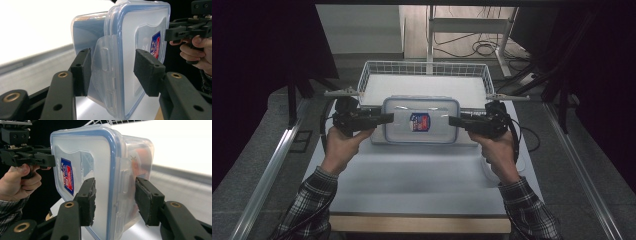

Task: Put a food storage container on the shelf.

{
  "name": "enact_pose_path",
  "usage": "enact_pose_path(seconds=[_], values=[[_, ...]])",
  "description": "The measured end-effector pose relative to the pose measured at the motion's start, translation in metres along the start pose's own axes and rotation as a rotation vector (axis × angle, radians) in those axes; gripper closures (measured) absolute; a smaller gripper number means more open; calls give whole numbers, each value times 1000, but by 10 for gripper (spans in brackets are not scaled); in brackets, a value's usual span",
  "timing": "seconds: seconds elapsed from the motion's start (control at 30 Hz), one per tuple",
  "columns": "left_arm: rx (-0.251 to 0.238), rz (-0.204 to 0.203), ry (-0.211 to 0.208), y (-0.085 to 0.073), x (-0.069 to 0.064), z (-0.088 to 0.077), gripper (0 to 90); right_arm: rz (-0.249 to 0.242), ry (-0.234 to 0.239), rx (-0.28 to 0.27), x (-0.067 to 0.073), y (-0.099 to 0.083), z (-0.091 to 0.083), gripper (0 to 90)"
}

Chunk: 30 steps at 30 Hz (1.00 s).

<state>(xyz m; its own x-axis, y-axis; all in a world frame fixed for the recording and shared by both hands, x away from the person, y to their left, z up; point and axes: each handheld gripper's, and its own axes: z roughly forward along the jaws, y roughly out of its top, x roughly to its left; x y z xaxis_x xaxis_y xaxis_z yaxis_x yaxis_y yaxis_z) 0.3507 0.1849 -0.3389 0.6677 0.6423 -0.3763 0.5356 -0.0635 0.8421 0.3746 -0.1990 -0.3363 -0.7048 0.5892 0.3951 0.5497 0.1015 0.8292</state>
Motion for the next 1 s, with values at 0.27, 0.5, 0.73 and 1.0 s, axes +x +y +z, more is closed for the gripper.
enact_pose_path(seconds=[0.27,0.5,0.73,1.0], values=[[-5,12,-4,29,5,0,489,-7,-9,-22,-1,28,-1,519],[-7,23,-8,49,10,2,490,-12,-16,-39,-5,47,0,518],[-14,16,-14,62,18,9,489,-9,-30,-50,-11,61,1,515],[-7,-15,-17,68,31,21,487,20,-40,-49,-24,71,9,513]])
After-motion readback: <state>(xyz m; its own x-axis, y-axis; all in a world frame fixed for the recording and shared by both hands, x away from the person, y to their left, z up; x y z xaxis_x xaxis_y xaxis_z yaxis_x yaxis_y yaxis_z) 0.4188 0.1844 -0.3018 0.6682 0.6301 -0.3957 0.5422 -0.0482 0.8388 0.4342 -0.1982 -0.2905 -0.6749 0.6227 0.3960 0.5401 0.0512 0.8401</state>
